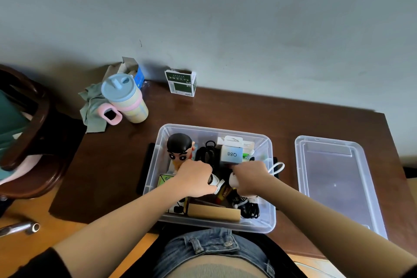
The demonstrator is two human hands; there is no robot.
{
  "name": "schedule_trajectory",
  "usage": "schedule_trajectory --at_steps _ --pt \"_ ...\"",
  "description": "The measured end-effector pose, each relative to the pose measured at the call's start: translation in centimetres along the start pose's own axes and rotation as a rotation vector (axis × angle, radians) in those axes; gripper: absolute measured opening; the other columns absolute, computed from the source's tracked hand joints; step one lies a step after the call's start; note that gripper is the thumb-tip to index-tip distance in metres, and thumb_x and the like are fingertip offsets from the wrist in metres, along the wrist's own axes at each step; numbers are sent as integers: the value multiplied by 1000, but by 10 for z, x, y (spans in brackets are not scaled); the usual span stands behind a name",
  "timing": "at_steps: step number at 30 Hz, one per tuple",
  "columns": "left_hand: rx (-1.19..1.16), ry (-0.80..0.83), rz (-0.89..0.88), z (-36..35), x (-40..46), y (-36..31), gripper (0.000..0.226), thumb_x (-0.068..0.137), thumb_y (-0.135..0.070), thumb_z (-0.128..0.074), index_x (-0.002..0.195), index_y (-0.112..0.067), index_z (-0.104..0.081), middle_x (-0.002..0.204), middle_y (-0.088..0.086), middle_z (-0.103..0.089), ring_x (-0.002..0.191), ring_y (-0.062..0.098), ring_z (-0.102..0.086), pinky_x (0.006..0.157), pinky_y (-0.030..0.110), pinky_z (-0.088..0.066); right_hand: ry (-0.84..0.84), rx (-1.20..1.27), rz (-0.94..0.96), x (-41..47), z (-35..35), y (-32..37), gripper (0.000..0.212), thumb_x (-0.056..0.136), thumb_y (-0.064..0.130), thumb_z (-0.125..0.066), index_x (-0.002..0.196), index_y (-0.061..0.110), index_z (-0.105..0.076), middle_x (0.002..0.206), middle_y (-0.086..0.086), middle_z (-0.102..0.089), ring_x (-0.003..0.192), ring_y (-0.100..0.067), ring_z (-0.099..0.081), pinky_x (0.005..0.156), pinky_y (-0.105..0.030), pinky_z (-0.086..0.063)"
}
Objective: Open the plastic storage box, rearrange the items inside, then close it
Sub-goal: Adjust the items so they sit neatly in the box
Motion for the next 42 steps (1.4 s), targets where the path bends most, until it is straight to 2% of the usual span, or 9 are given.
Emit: schedule_trajectory --at_steps 6,11,19,26,30,33,36,39,42 --pt "4 -47 29 1 1 -7 37 87 -50 -48 83 -14 -59 76 1 -60 72 20 -58 58 29 -37 -82 42 -41 -24 -9 -8 16 79 16 -56 94 20 -51 92 0 -60 71 -21 -46 57 -26 -31" --pt "6 -148 62 5 -2 -11 38 87 -54 -47 76 -18 -52 69 -3 -53 64 17 -52 53 26 -32 -82 63 -27 -20 -7 -9 28 78 17 -60 106 16 -58 108 -2 -50 89 -22 -57 59 -29 -38" --pt "131 -143 70 9 -4 -8 39 89 -52 -46 88 -17 -63 82 0 -66 75 19 -60 60 28 -34 -93 44 -2 -12 -4 -7 18 77 15 -57 96 15 -56 96 -4 -63 91 -24 -60 62 -29 -35" --pt "213 66 -29 -9 -2 -9 27 89 -39 -52 88 -13 -59 95 7 -65 93 26 -59 72 32 -39 -68 123 -18 -18 -2 -11 16 77 17 -58 85 19 -44 92 -2 -60 74 -20 -46 57 -26 -31" --pt "148 64 -70 -8 7 -19 55 89 -59 -45 109 -13 -65 107 7 -61 102 26 -55 79 34 -36 -77 167 -8 -27 -3 -13 14 79 17 -57 91 20 -51 90 -1 -58 81 -22 -52 57 -24 -30" --pt "56 -41 -81 -1 22 -32 38 97 -40 -41 112 -15 -65 107 7 -63 101 28 -58 85 36 -39 -86 176 -21 -35 -4 -9 14 80 16 -56 92 20 -50 94 -2 -60 85 -24 -56 60 -26 -31" --pt "208 -47 -108 -2 36 -46 34 96 -12 -42 130 -16 -49 109 8 -65 98 31 -62 71 36 -44 -84 173 -45 -39 -8 -4 13 82 14 -55 93 18 -49 93 -2 -61 81 -24 -54 58 -27 -32" --pt "423 42 -199 -14 45 -58 34 98 -7 -37 132 -13 -40 106 4 -65 100 29 -61 59 29 -36 -99 179 -67 -41 -11 -2 30 82 13 -56 111 17 -51 99 -1 -64 89 -24 -61 65 -29 -40" --pt "490 73 -240 -22 55 -61 27 98 -4 -35 122 -9 -45 102 4 -65 99 28 -61 53 26 -30 -120 202 -90 -40 -13 -2 40 83 14 -59 122 17 -48 101 -1 -64 92 -24 -62 67 -30 -40"
Point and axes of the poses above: each hand's wrist, its own x-axis towards the middle knuckle, its own z-axis out of the back of the hand, y = z × x, the point moved 3 cm from there along x, towards the middle knuckle
